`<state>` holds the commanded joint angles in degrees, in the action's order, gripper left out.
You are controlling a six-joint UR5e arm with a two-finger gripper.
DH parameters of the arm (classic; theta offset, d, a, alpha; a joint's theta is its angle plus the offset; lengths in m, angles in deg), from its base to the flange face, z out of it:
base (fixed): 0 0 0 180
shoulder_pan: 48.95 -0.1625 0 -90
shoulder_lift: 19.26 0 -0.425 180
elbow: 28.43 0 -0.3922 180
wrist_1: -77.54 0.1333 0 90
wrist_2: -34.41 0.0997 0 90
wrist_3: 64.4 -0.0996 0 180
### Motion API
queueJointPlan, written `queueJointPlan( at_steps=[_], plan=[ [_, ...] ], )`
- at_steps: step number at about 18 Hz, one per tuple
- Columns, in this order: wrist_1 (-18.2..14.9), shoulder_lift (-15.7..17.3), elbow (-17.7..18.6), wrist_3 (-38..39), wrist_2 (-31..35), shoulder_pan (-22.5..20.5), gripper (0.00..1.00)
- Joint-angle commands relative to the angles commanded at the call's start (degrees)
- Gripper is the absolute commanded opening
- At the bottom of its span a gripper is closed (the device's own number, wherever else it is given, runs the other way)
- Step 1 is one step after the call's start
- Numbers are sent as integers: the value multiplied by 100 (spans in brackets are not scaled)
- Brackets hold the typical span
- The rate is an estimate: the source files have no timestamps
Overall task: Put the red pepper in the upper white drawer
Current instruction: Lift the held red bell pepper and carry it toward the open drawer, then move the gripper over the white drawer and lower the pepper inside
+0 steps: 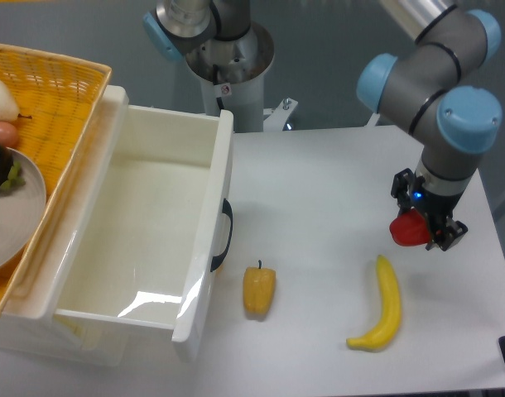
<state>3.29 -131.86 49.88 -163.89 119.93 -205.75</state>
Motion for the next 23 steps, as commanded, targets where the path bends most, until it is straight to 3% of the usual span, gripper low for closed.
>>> queueJointPlan(
  at_steps=[9, 12, 16, 23],
  plan=[
    [-414, 589, 9, 649, -483, 413, 41],
    [-441, 844, 96, 967, -667, 694, 41],
    [-546, 1257, 377, 993, -1089, 748, 41],
    [-634, 1759, 395, 1283, -1652, 949, 41]
  ],
)
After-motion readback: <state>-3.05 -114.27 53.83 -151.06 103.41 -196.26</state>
